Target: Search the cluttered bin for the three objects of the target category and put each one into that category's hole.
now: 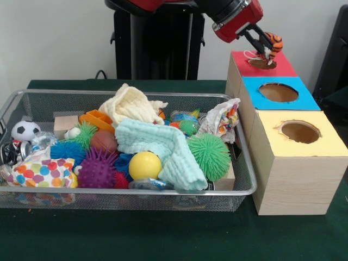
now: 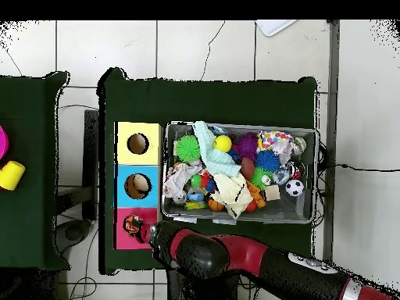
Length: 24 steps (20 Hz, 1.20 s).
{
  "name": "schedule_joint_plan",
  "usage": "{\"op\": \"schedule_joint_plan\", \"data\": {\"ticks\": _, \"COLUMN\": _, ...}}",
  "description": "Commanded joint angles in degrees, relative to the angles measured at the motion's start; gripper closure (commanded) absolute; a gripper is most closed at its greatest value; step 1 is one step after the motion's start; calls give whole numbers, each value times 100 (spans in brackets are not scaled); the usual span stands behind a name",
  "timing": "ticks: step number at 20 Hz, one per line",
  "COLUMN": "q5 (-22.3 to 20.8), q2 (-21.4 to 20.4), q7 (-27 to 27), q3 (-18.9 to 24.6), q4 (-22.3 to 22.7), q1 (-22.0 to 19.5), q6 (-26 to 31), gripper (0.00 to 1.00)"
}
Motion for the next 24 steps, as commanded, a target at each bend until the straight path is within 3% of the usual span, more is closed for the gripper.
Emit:
{"op": "schedule_joint_plan", "data": {"ticks": 1, "q5": 87, "q2": 251, "q7": 870, "q3": -357, "q4": -727, "q1": 180, "q6": -171, "gripper": 100}}
{"op": "schedule_joint_plan", "data": {"ticks": 14, "q5": -172, "q2": 264, "q7": 592, "q3": -683, "q4": -889, "q1": 324, "q6": -178, "gripper": 100}}
{"op": "schedule_joint_plan", "data": {"ticks": 24, "q5": -279, "q2": 263, "q7": 413, "q3": -633, "q4": -1025, "q1": 171, "q6": 54, "gripper": 100}}
